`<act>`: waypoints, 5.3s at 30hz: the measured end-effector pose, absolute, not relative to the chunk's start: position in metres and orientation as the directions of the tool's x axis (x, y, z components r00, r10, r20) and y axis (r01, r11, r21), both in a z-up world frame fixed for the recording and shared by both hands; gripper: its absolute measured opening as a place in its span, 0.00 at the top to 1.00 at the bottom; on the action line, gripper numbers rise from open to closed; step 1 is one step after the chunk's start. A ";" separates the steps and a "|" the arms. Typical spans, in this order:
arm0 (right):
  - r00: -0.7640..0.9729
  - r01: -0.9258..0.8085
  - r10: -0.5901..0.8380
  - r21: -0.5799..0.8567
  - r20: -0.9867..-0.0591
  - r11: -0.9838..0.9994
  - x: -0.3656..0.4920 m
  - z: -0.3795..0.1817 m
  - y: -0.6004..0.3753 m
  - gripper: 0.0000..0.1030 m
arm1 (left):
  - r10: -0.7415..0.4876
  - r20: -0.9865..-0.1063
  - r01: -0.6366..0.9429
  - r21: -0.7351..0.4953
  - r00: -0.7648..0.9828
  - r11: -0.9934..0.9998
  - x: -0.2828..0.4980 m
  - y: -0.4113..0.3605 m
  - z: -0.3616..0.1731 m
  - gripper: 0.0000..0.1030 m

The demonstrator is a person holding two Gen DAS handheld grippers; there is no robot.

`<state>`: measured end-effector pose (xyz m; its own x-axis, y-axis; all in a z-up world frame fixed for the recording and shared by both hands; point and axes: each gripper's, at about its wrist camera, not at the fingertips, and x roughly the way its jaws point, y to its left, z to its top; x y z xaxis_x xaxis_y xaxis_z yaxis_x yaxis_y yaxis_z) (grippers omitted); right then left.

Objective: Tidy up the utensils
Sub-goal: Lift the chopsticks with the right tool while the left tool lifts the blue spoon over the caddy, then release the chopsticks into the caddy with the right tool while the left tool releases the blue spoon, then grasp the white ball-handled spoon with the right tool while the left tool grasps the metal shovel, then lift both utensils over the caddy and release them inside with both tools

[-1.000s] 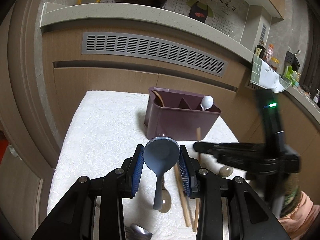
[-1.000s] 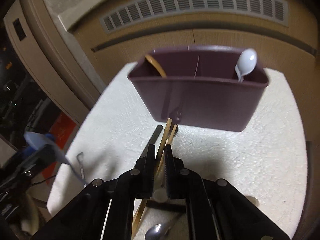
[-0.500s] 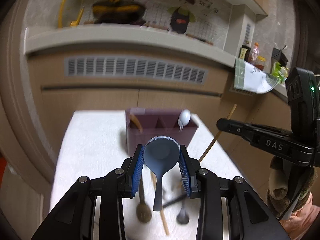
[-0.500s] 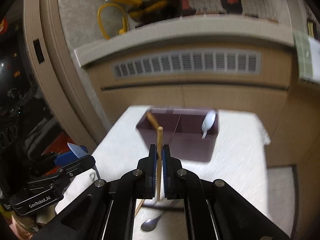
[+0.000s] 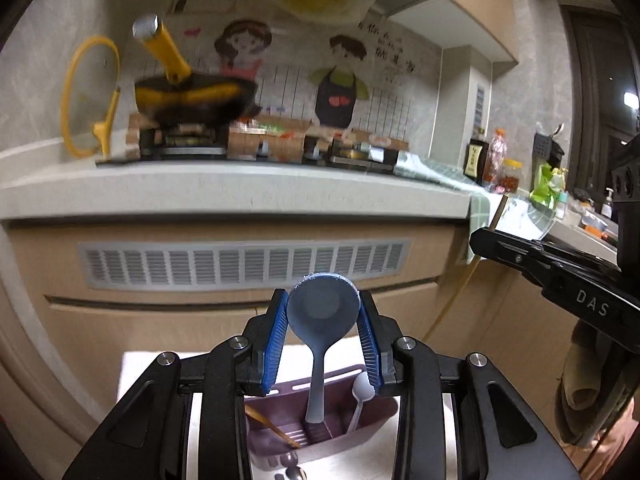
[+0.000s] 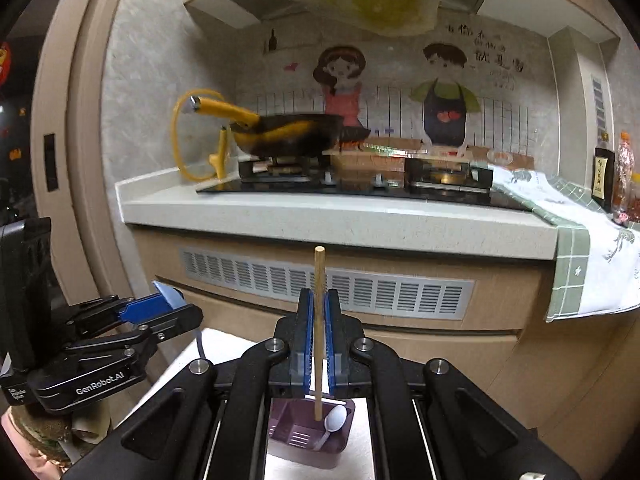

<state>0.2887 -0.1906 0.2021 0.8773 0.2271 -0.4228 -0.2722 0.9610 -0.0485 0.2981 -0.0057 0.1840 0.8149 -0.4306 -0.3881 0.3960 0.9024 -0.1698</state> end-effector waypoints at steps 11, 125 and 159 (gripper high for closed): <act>0.737 -0.261 0.234 0.052 -0.635 0.964 0.352 0.088 -0.202 0.95 | -0.439 -0.577 0.363 -0.250 0.688 0.898 0.355 -0.017 0.087 0.66; 0.675 -0.335 0.288 0.065 -0.679 0.940 0.162 0.064 -0.199 0.80 | -0.309 -0.677 0.342 -0.090 0.668 0.936 0.139 0.024 0.051 0.69; 0.689 -0.323 0.275 0.055 -0.671 0.945 0.159 0.070 -0.202 0.80 | -0.334 -0.634 0.363 -0.090 0.697 0.928 0.139 0.010 0.076 0.70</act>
<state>0.1589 -0.2021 0.0705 0.6886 0.2746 -0.6712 -0.3228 0.9449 0.0555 0.1385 0.0098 0.0763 0.6971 -0.3339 -0.6345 0.3626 0.9276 -0.0898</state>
